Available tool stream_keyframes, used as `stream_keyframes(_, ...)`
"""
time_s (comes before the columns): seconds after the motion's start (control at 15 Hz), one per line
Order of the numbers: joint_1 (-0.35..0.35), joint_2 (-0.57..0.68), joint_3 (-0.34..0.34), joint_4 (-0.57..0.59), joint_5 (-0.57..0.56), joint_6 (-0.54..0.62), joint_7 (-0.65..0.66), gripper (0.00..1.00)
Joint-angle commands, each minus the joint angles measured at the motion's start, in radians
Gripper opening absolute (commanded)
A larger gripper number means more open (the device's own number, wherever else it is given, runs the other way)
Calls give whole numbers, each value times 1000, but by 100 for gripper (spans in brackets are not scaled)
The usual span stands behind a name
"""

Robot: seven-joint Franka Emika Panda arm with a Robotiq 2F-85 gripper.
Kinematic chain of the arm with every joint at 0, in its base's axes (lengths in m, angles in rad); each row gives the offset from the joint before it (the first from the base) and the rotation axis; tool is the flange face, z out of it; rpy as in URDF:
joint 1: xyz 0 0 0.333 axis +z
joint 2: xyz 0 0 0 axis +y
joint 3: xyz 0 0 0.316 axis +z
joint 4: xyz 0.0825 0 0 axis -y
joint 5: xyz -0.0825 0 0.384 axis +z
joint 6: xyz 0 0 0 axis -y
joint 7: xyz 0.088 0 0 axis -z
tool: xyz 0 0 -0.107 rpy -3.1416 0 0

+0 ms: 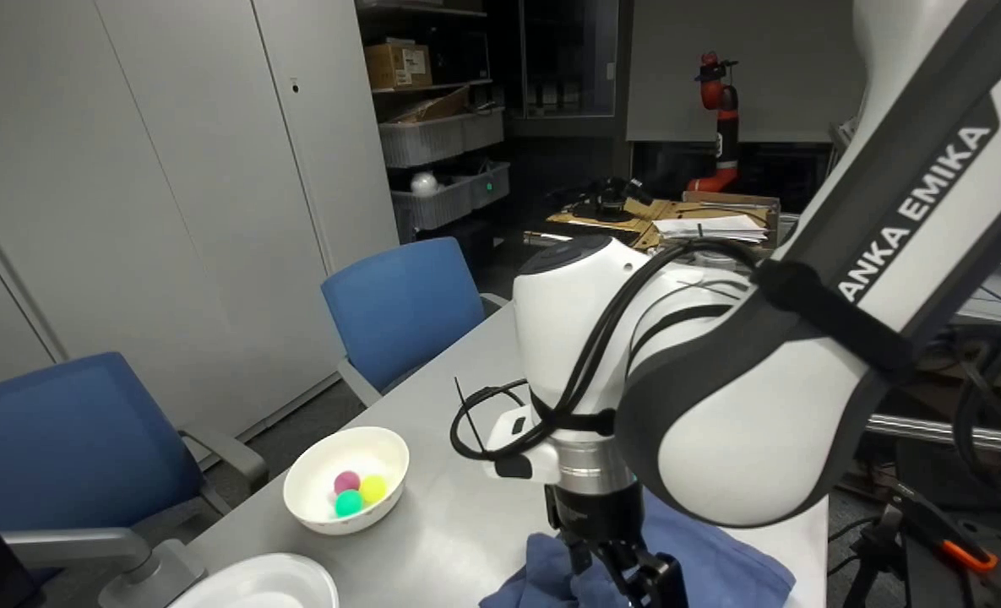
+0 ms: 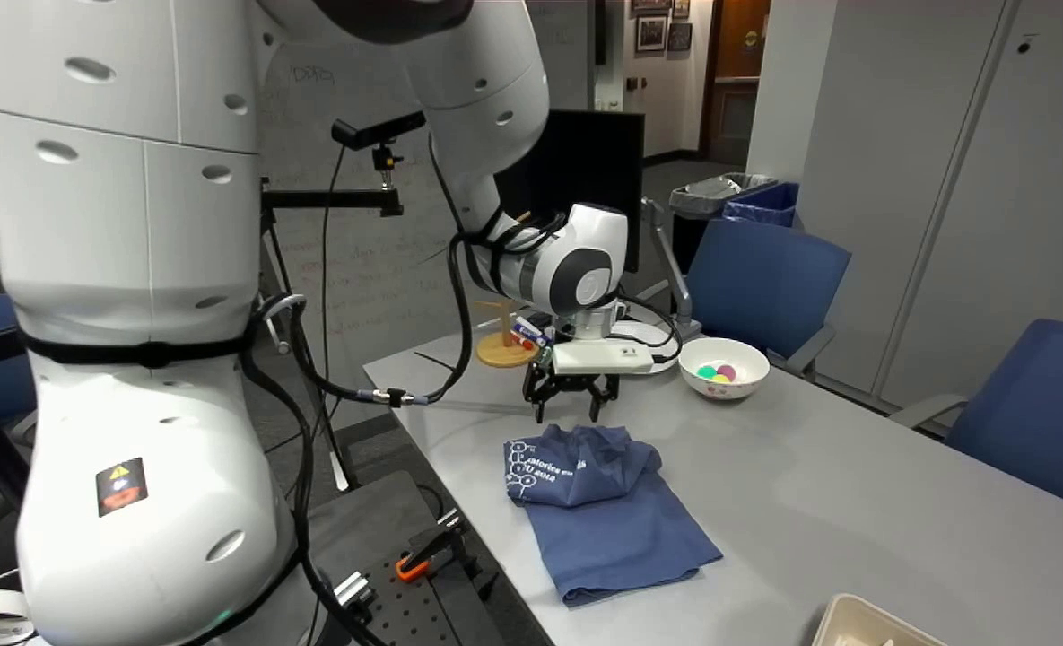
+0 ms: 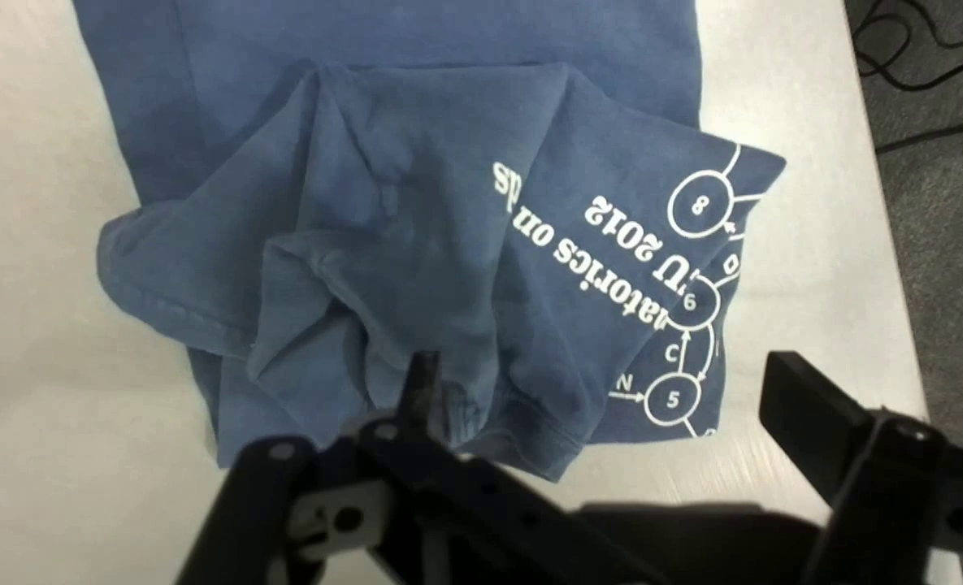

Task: Fold the T-sheet on the table

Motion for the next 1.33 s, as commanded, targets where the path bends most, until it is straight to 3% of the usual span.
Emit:
stream_keyframes(0.0,-1,35,-18,19,-57,13,27,100)
stream_keyframes(0.4,34,134,-32,83,-195,59,81,98)
stream_keyframes(0.93,51,278,-29,207,-266,98,121,90)
stream_keyframes(1.0,51,290,-29,218,-267,101,121,86)
stream_keyframes(1.07,53,302,-29,229,-268,100,123,65)
stream_keyframes(1.13,54,310,-30,236,-270,98,122,64)
stream_keyframes(1.27,55,317,-32,244,-273,94,125,48)
